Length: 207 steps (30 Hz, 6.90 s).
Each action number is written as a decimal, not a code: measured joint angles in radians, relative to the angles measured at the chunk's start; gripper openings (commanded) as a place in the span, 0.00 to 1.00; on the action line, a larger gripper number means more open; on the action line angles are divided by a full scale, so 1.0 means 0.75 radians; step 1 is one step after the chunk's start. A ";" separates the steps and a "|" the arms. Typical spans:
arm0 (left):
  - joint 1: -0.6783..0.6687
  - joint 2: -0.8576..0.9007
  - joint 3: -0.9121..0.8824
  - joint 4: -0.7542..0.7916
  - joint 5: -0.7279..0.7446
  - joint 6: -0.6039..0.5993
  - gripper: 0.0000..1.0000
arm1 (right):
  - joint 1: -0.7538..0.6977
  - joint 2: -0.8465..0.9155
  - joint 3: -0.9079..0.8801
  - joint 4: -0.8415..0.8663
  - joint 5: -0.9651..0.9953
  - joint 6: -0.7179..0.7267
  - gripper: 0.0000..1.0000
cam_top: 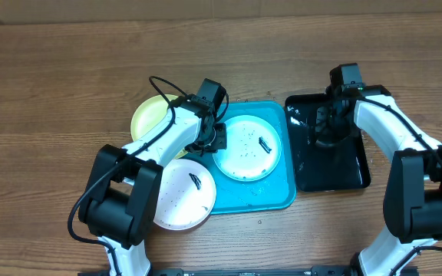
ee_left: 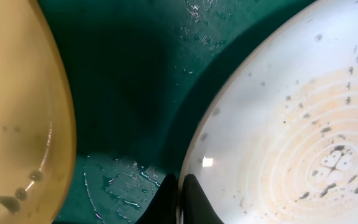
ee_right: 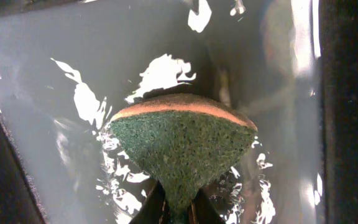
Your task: Clean dirty plates on tray and stack at the side
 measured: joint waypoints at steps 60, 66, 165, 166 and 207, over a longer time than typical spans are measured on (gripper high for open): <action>0.035 0.000 -0.001 -0.021 -0.010 -0.001 0.04 | 0.009 0.001 0.476 -0.700 -0.147 -0.028 0.04; 0.035 0.000 0.000 -0.022 -0.009 -0.002 0.04 | 0.009 0.001 0.475 -0.721 -0.146 -0.034 0.04; 0.035 0.000 -0.001 0.029 -0.001 -0.031 0.04 | 0.509 0.082 -0.072 0.367 -0.035 -0.004 0.04; 0.035 0.000 -0.001 0.028 -0.001 -0.031 0.04 | 0.500 0.084 -0.068 0.357 -0.061 -0.009 0.04; 0.036 0.000 -0.001 0.010 0.011 -0.030 0.04 | 0.464 0.203 0.264 0.040 -0.757 -0.277 0.04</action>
